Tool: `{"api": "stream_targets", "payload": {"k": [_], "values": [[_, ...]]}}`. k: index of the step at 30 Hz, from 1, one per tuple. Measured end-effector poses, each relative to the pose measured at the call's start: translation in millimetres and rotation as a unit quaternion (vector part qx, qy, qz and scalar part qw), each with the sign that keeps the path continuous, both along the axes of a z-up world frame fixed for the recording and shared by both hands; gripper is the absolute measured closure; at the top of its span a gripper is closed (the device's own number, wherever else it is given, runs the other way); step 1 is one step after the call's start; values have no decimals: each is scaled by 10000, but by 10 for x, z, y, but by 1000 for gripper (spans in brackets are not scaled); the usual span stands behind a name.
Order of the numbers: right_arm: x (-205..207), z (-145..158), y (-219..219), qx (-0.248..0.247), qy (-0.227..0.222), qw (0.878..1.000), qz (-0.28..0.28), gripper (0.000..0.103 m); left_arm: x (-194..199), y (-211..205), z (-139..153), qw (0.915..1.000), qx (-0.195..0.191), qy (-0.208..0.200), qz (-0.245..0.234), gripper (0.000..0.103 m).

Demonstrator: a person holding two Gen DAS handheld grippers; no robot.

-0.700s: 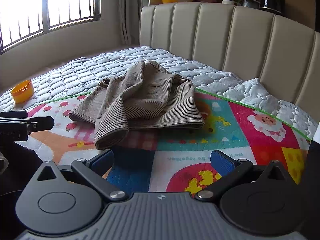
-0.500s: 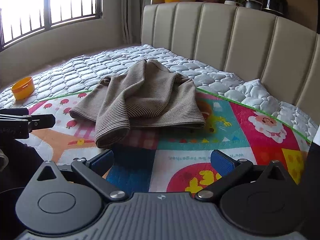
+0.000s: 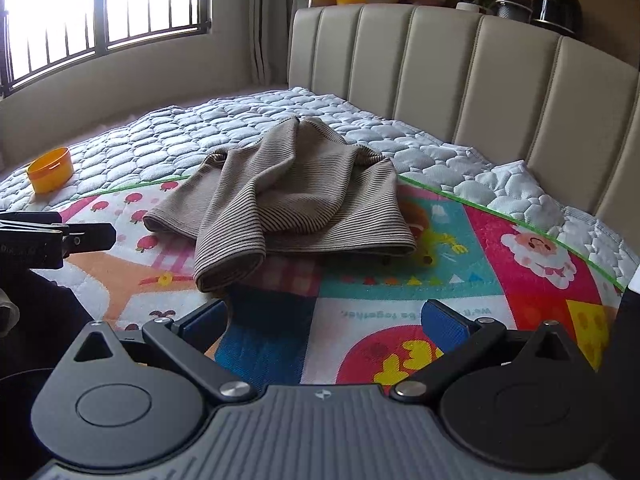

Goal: Fold clothes

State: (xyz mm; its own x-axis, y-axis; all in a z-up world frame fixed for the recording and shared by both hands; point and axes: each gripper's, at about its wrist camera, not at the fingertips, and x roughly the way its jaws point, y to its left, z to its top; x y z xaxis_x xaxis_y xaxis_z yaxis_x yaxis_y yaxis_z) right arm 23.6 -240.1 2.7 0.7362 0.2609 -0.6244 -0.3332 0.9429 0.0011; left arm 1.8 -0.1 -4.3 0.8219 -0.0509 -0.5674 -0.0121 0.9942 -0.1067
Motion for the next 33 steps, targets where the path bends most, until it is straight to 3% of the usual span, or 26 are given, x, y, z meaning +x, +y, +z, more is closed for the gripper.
{"api": "stream_targets", "payload": {"k": [33], "values": [[-1,35,79,-179,-22,9998,74,0,-1,23,23,10000,-44,25,1,0]]}}
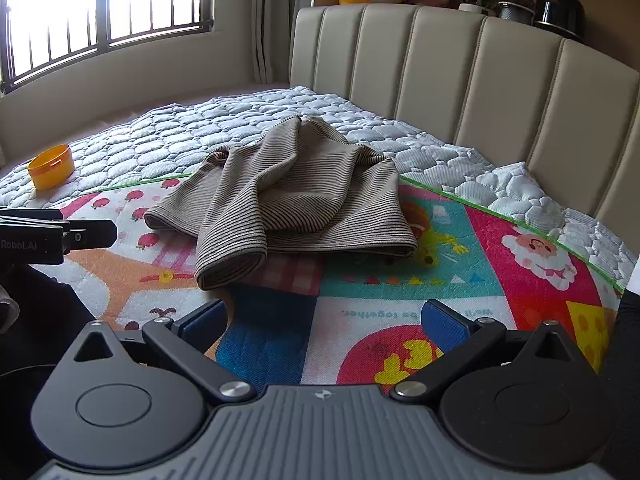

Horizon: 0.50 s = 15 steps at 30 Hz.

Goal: Fold clothes

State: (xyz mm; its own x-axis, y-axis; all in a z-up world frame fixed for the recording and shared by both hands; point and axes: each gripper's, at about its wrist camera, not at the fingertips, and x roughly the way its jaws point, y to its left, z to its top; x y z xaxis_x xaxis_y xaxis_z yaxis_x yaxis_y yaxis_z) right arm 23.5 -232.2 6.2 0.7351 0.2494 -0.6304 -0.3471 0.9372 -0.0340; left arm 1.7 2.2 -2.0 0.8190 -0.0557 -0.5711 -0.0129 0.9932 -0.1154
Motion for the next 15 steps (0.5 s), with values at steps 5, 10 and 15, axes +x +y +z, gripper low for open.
{"api": "stream_targets", "payload": {"k": [5,10,15], "values": [[0,-3,2,-7,4,10000,3,0,0,-1,2,10000,-2,5,4,0],[-4,-2,6,-9,7,10000,0,0,0,-2,1,10000,-2,3,4,0],[2,-5,5,-20,20,10000,-2,0,5,1,-5,10000,-4,7,1,0]]}}
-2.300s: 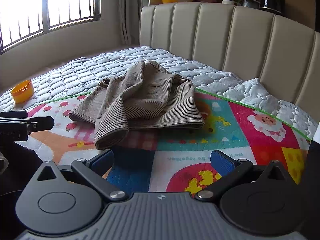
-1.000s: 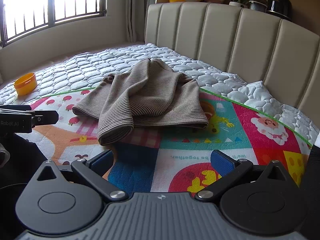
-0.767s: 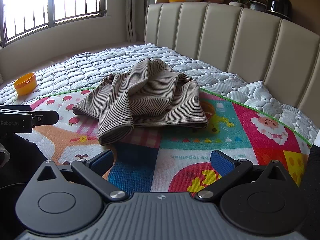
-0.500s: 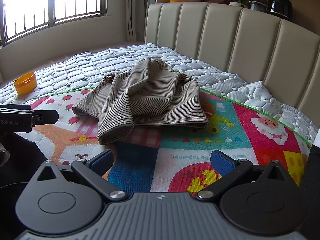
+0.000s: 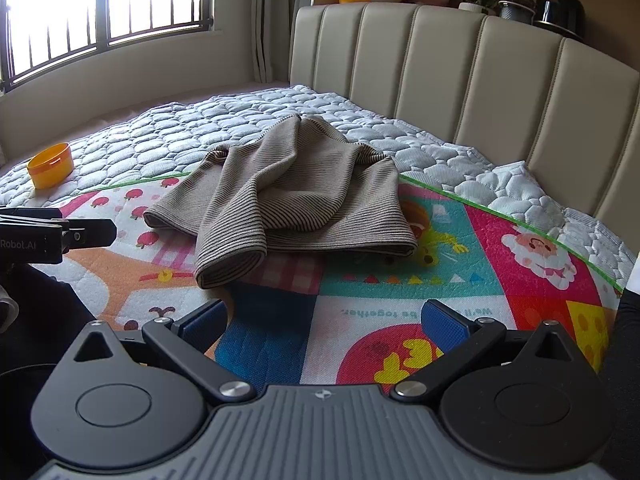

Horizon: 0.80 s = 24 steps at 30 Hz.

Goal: Fold clothes

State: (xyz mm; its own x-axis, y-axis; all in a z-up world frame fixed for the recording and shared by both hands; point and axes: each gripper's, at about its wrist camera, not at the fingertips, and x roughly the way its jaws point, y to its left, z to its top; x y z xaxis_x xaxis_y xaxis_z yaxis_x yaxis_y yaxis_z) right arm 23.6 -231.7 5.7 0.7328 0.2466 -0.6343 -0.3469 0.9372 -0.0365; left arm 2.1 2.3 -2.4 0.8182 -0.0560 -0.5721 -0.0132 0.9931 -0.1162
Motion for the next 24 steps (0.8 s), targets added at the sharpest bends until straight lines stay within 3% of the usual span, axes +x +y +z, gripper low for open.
{"api": "stream_targets", "payload": {"k": [24], "values": [[-5,-4,3,-56,12,10000,0,0,12,-13,-10,10000,19,68,12,0]]}}
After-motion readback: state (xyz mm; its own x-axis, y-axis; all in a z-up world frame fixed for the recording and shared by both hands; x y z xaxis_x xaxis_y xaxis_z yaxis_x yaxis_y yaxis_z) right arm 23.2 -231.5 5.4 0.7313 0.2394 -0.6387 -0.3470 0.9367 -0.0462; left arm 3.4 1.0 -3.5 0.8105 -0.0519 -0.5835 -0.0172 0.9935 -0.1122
